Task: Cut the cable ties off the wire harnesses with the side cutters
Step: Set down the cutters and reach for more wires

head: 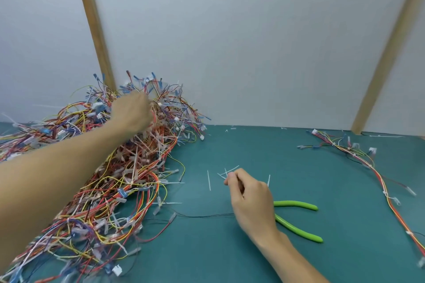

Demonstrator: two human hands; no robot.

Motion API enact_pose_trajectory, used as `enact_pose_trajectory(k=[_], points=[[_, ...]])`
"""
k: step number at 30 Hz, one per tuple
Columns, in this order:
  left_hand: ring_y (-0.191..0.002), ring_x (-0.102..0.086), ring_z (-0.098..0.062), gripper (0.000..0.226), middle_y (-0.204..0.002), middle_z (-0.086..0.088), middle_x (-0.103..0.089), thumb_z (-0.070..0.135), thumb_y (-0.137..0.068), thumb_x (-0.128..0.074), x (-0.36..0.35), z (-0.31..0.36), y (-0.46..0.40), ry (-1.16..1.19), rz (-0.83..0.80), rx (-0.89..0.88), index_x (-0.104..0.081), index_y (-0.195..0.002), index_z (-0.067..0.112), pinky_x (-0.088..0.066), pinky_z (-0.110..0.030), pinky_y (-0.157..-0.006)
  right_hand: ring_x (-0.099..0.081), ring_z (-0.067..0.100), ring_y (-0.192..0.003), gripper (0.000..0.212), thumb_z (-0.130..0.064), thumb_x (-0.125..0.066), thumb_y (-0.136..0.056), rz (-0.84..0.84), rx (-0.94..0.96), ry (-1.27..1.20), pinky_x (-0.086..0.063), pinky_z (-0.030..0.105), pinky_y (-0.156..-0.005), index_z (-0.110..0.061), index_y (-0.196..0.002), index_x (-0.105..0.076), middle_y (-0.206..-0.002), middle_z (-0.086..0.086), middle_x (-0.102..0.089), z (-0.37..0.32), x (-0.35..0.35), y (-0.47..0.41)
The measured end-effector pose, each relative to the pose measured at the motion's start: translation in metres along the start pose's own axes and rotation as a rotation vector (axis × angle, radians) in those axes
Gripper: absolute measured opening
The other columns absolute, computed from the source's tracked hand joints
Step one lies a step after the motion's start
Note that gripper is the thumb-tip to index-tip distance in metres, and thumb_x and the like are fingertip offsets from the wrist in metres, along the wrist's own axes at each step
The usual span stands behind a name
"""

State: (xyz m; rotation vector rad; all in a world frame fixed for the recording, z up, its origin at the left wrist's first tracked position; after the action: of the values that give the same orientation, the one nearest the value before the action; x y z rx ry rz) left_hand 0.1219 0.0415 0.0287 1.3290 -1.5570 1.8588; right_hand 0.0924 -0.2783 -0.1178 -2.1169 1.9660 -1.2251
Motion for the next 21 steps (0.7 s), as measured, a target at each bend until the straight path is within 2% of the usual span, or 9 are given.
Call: enact_pose_trajectory(k=[2,3,6,8,11,13,15,18,21], points=[[-0.069,-0.063,-0.033,0.029,-0.082,-0.012,-0.056,0.024,-0.102,-0.048,0.004,-0.007,-0.002,0.060,-0.012,0.038,-0.054,-0.083,0.003,-0.055,-0.042,-0.064,-0.043,0.027,-0.057,0.037,-0.037,-0.046,-0.103,0.000,0.001,-0.001,-0.039,0.044,-0.055,-0.014,-0.077,-0.059,-0.061,0.006,-0.047,-0.001,-0.001,0.000],[-0.067,-0.063,-0.030,0.032,-0.079,-0.012,-0.058,0.026,-0.102,-0.046,-0.003,-0.004,0.000,0.089,-0.137,0.024,-0.055,-0.082,0.004,-0.057,-0.041,-0.066,-0.043,0.026,-0.056,0.038,-0.038,-0.046,-0.103,-0.001,0.001,-0.003,-0.039,0.044,-0.055,-0.014,-0.077,-0.059,-0.060,0.006,-0.046,-0.002,-0.001,0.000],[-0.063,-0.062,-0.014,0.029,-0.071,-0.001,-0.060,0.031,-0.100,-0.050,-0.033,0.027,0.025,-0.008,-0.785,-0.180,-0.056,-0.079,0.011,-0.055,-0.031,-0.067,-0.043,0.025,-0.055,0.039,-0.040,-0.044,-0.103,-0.005,0.001,-0.003,-0.041,0.045,-0.055,-0.014,-0.078,-0.060,-0.058,0.006,-0.046,-0.005,-0.001,0.001],[-0.084,-0.070,-0.014,0.027,-0.072,0.010,-0.057,0.045,-0.096,-0.058,-0.031,0.036,0.030,-0.129,-0.976,-0.198,-0.056,-0.085,0.021,-0.056,-0.035,-0.083,-0.044,0.025,-0.056,0.040,-0.042,-0.042,-0.102,-0.007,0.004,-0.005,-0.040,0.045,-0.055,-0.014,-0.078,-0.059,-0.060,0.006,-0.047,-0.007,-0.001,0.002],[-0.086,-0.072,-0.019,0.050,-0.090,0.003,-0.066,0.073,-0.086,-0.056,-0.028,0.030,-0.002,-0.103,-0.892,-0.091,-0.056,-0.091,0.023,-0.054,-0.041,-0.085,-0.043,0.025,-0.057,0.040,-0.043,-0.042,-0.102,-0.007,0.003,-0.004,-0.037,0.043,-0.055,-0.015,-0.078,-0.059,-0.063,0.004,-0.048,-0.007,0.001,0.003],[-0.075,-0.064,-0.022,0.065,-0.095,-0.006,-0.069,0.073,-0.092,-0.042,-0.009,0.024,-0.038,-0.150,-0.479,-0.059,-0.059,-0.091,0.011,-0.055,-0.035,-0.074,-0.044,0.025,-0.058,0.039,-0.042,-0.043,-0.103,-0.002,-0.007,0.005,-0.037,0.041,-0.055,-0.016,-0.079,-0.059,-0.062,0.002,-0.048,-0.005,0.002,0.003],[-0.076,-0.059,-0.029,0.056,-0.098,-0.015,-0.068,0.054,-0.101,-0.036,0.002,0.018,-0.058,-0.083,-0.177,-0.016,-0.061,-0.101,0.004,-0.056,-0.041,-0.079,-0.044,0.024,-0.058,0.037,-0.042,-0.043,-0.104,0.001,-0.010,0.032,-0.038,0.041,-0.055,-0.018,-0.079,-0.056,-0.056,-0.002,-0.045,-0.003,0.003,0.002],[-0.111,-0.058,-0.041,0.052,-0.135,-0.025,-0.056,0.031,-0.103,-0.042,-0.040,0.008,-0.063,0.051,-0.374,0.026,-0.036,-0.147,0.003,-0.050,-0.048,-0.095,-0.044,0.016,-0.058,0.029,-0.045,-0.042,-0.103,-0.026,0.003,0.178,-0.038,0.037,-0.055,-0.028,-0.081,-0.047,-0.056,-0.009,-0.047,0.000,0.001,-0.002],[-0.127,-0.052,-0.042,0.072,-0.146,-0.025,-0.049,0.033,-0.101,-0.050,-0.086,-0.001,-0.054,0.085,-0.538,0.078,-0.014,-0.157,0.008,-0.046,-0.049,-0.105,-0.046,0.008,-0.075,0.023,-0.049,-0.038,-0.103,-0.036,-0.010,0.290,-0.035,0.032,-0.057,-0.034,-0.090,-0.051,-0.070,-0.012,-0.055,0.007,0.002,-0.008]])
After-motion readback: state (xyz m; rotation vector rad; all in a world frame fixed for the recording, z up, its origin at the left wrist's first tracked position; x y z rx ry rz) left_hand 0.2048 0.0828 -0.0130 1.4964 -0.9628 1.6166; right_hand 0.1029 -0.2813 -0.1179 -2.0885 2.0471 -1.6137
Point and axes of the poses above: each hand's wrist, its own y-axis away from the middle knuckle, its own x-axis out of the back of the hand, z = x × y, the point moved 8 cm from there along -y, towards the middle knuckle
